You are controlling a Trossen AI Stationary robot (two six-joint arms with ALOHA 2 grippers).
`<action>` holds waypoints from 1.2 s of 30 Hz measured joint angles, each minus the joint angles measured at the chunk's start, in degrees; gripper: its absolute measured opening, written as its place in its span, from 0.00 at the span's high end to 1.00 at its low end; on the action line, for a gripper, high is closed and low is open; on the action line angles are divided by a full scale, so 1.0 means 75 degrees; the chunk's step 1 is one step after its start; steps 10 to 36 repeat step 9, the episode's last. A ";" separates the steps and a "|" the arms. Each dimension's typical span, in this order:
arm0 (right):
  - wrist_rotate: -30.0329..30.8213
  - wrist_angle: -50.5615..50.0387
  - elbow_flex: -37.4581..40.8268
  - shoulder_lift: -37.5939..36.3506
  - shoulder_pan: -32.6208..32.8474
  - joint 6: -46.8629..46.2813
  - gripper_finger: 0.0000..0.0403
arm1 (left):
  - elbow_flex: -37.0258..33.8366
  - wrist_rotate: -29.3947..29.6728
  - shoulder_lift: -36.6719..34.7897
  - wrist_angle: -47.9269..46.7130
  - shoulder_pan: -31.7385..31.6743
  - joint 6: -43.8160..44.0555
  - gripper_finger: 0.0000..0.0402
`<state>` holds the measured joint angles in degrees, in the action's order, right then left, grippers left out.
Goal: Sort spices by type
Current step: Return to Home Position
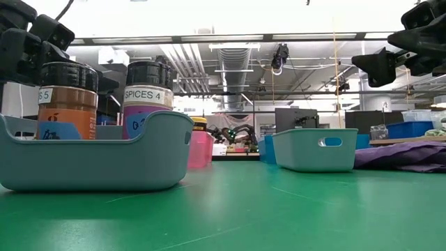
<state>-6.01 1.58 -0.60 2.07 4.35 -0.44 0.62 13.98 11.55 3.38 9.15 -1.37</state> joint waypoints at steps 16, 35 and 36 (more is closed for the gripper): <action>-0.0001 0.0000 0.0000 0.0000 0.0000 -0.0001 0.19 | 0.0000 0.0000 0.0000 0.0000 0.0000 0.0000 0.29; -0.0001 0.0000 0.0000 0.0000 0.0000 -0.0001 0.19 | 0.0000 0.0000 0.0000 0.0000 0.0000 0.0000 0.29; -0.0001 0.0000 0.0000 0.0000 0.0000 -0.0001 0.19 | 0.0000 0.0000 0.0000 0.0000 0.0000 0.0000 0.29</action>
